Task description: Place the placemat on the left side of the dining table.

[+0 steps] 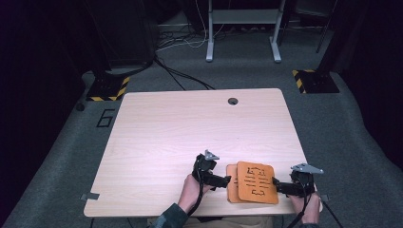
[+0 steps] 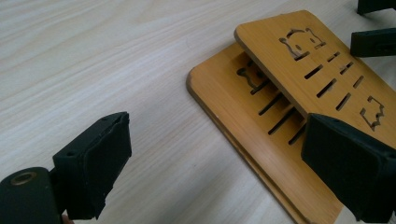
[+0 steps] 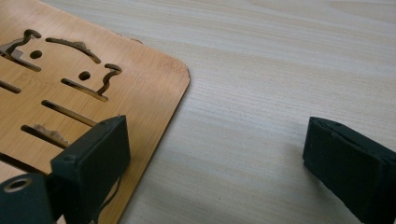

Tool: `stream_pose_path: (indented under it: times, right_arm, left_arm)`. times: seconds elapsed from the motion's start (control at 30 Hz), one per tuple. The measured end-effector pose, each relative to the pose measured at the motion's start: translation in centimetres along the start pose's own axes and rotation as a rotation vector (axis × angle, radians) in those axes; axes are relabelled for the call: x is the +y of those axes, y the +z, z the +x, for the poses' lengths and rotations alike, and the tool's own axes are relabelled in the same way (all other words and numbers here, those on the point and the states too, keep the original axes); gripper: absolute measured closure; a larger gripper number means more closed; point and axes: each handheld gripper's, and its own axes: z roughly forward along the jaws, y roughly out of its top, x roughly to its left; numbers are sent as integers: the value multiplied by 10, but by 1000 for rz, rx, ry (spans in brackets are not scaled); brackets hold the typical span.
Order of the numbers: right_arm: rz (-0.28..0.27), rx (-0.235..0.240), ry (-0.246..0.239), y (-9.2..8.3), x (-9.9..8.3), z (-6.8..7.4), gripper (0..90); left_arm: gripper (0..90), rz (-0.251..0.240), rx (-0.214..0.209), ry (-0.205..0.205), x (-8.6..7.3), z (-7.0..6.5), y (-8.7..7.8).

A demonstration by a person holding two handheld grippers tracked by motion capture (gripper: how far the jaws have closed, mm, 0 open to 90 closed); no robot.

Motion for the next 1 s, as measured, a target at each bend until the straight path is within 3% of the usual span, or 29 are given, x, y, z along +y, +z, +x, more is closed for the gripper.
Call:
stream_pose_path:
  times: [0.5, 1.0]
  right_arm:
    - [-1, -1, 3, 0, 0, 0, 65]
    - [-3, -5, 1, 0, 0, 0, 65]
  left_arm:
    - [119, 25, -89, -20, 18, -15, 19]
    - [140, 70, -111, -17, 23, -22, 35]
